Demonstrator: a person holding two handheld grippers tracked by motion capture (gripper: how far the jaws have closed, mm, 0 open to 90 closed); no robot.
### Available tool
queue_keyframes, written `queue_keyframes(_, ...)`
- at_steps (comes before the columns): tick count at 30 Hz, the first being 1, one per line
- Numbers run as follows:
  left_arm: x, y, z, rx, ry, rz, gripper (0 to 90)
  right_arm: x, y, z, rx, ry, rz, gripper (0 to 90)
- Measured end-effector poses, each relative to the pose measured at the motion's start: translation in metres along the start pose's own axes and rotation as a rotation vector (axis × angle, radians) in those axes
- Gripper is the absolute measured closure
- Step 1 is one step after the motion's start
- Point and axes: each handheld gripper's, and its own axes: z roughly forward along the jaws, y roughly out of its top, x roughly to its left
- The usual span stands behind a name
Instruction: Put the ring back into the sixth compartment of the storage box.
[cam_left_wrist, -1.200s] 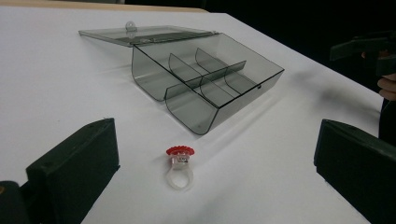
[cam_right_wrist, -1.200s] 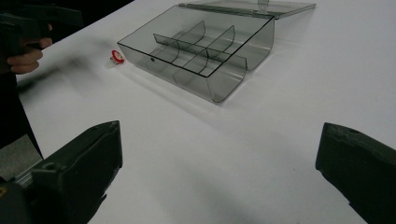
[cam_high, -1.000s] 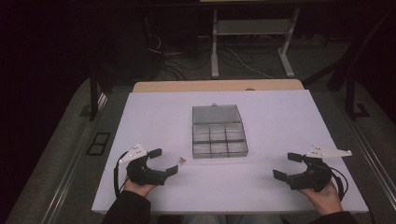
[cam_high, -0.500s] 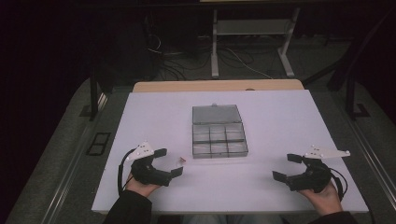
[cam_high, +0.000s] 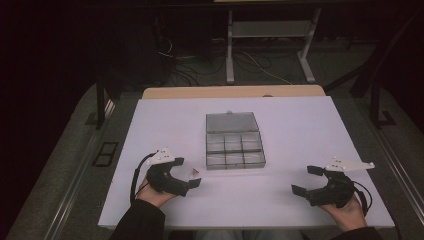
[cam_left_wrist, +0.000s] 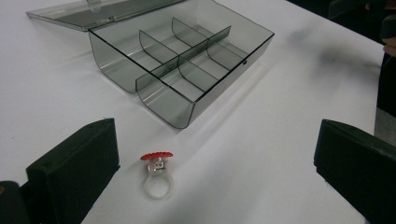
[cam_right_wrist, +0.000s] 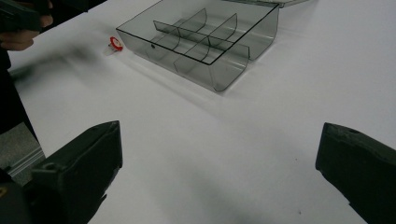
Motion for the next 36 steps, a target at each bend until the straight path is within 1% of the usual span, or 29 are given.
queue_keyframes(4,0.005,0.004,0.004,0.014,0.004,-0.013,0.0,0.001,0.0,0.0,0.002,0.002,-0.003,0.2)
queue_keyframes(5,0.006,0.004,0.006,0.023,0.006,-0.014,0.0,0.001,0.0,0.0,0.003,0.002,-0.003,0.2)
queue_keyframes(6,0.009,0.005,0.01,0.043,0.01,-0.018,0.0,0.001,0.0,0.0,0.004,0.001,-0.004,0.2)
queue_keyframes(7,0.009,0.005,0.01,0.043,0.01,-0.018,0.0,0.001,0.0,0.0,0.005,0.001,-0.007,0.2)
queue_keyframes(8,0.011,0.006,0.014,0.066,0.016,-0.016,0.0,0.001,-0.001,0.0,0.004,0.0,-0.01,0.2)
queue_keyframes(11,0.014,0.007,0.017,0.08,0.018,-0.018,0.0,0.001,-0.001,0.0,0.006,-0.001,-0.008,0.2)
queue_keyframes(13,0.016,0.008,0.02,0.098,0.018,-0.023,0.0,0.001,-0.001,-0.001,0.007,-0.001,-0.009,0.2)
queue_keyframes(15,0.018,0.009,0.025,0.124,0.017,-0.016,0.0,0.001,-0.001,0.0,0.011,-0.003,-0.011,0.2)
queue_keyframes(18,0.02,0.01,0.027,0.137,0.019,-0.013,0.0,0.002,-0.001,0.0,0.018,-0.001,-0.01,0.2)
queue_keyframes(20,0.021,0.012,0.029,0.161,0.019,-0.003,0.0,0.002,-0.001,0.0,0.019,-0.001,-0.012,0.2)
queue_keyframes(24,0.023,0.016,0.032,0.182,0.021,0.013,0.0,0.002,-0.001,0.001,0.022,-0.001,-0.015,0.2)
queue_keyframes(26,0.024,0.016,0.032,0.184,0.019,0.012,0.0,0.002,-0.001,0.001,0.024,-0.002,-0.016,0.2)
queue_keyframes(28,0.026,0.017,0.032,0.208,0.022,0.027,0.0,0.002,-0.001,0.001,0.024,-0.003,-0.017,0.2)
queue_keyframes(29,0.026,0.017,0.033,0.214,0.024,0.024,0.0,0.002,-0.001,0.001,0.024,-0.003,-0.017,0.2)
queue_keyframes(30,0.027,0.018,0.034,0.223,0.022,0.034,0.0,0.002,-0.001,0.001,0.025,-0.002,-0.017,0.2)
queue_keyframes(33,0.031,0.019,0.035,0.245,0.02,0.041,0.0,0.002,-0.001,0.001,0.026,-0.003,-0.018,0.2)
queue_keyframes(35,0.032,0.019,0.038,0.257,0.021,0.03,0.0,0.002,-0.001,0.001,0.026,-0.004,-0.017,0.2)
queue_keyframes(36,0.034,0.019,0.039,0.27,0.02,0.042,0.0,0.002,-0.001,0.001,0.027,-0.003,-0.017,0.2)
